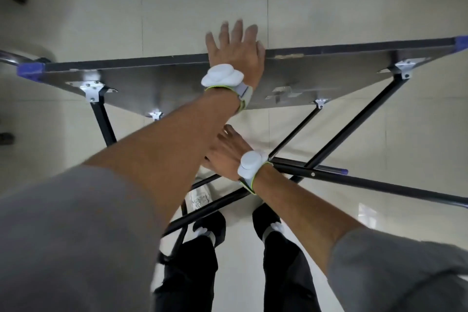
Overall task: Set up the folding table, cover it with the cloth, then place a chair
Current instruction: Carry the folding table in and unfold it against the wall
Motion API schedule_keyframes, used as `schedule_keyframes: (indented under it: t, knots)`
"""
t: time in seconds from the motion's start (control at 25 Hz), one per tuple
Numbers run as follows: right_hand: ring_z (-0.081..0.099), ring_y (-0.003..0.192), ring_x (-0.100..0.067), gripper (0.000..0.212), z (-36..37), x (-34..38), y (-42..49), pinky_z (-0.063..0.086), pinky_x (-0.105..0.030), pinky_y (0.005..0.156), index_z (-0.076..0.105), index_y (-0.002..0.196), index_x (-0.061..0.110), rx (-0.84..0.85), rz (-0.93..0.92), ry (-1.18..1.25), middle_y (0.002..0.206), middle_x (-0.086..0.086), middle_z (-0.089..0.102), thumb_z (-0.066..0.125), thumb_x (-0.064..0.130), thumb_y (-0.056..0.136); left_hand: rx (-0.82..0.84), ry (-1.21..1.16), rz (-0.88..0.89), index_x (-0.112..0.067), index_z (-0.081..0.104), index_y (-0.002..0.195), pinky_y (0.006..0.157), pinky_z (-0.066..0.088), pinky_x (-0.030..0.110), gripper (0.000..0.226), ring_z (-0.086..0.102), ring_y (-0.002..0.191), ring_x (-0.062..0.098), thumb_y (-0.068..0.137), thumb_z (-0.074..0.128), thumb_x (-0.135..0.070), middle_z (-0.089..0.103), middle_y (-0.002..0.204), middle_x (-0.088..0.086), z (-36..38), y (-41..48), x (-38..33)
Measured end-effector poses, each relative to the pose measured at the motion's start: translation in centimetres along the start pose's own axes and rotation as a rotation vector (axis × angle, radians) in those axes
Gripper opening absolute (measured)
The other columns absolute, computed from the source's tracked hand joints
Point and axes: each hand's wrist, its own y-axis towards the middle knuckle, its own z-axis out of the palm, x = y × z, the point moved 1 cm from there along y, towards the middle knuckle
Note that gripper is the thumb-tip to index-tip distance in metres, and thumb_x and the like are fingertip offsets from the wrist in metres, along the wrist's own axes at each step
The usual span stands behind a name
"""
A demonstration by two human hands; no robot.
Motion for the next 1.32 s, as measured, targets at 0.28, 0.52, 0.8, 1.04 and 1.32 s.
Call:
schedule_keyframes:
  t: [0.28,0.52,0.8,1.04,1.32]
  knots:
    - [0.019,0.151,-0.025,0.068,-0.4,-5.2,-8.3,0.037,-0.044,0.112,0.007,0.160,0.023,0.152,0.205,0.092,0.168,0.001,0.001,0.044,0.024,0.103,0.080,0.057,-0.080,-0.023,0.022,0.156,0.120,0.001,0.060,0.077,0.005,0.153,0.032,0.096,0.016,-0.071,0.014,0.165,0.009,-0.4,0.7,-0.8]
    - [0.035,0.142,-0.025,0.063,-3.3,-15.8,-21.7,0.048,-0.046,0.101,0.019,0.158,0.024,0.077,0.605,0.158,0.165,0.000,0.017,0.047,0.026,0.102,-0.208,-0.004,0.051,-0.026,0.051,0.133,0.113,0.024,0.050,0.047,0.043,0.138,0.021,0.099,0.027,-0.047,0.059,0.137,-0.001,1.8,-0.9,-3.7]
    - [0.061,0.094,-0.042,0.036,-3.8,-19.3,-20.9,0.038,-0.037,0.062,0.043,0.122,0.008,-0.072,1.034,0.196,0.114,-0.015,0.059,0.052,0.007,0.087,-0.069,0.077,-0.120,-0.033,0.038,0.145,0.117,0.008,0.059,0.103,0.024,0.148,0.021,0.069,0.018,-0.100,0.040,0.155,-0.003,1.7,-1.6,-5.3]
    - [0.064,0.084,-0.044,0.022,-4.3,-19.9,-17.7,0.035,-0.036,0.063,0.043,0.110,0.008,-0.136,1.116,0.269,0.101,-0.017,0.067,0.051,0.009,0.089,-0.013,0.070,-0.155,-0.031,0.031,0.150,0.118,0.005,0.060,0.111,0.013,0.152,0.023,0.066,0.014,-0.102,0.029,0.161,0.000,1.6,-1.4,-4.7]
    - [0.061,0.076,-0.045,0.018,-3.7,-17.5,-14.4,0.040,-0.034,0.059,0.051,0.100,0.010,-0.134,1.066,0.368,0.083,-0.020,0.064,0.050,0.011,0.082,0.001,0.083,-0.152,-0.026,0.030,0.151,0.118,0.005,0.061,0.117,0.009,0.153,0.025,0.064,0.009,-0.102,0.023,0.163,0.003,1.7,-1.5,-5.0]
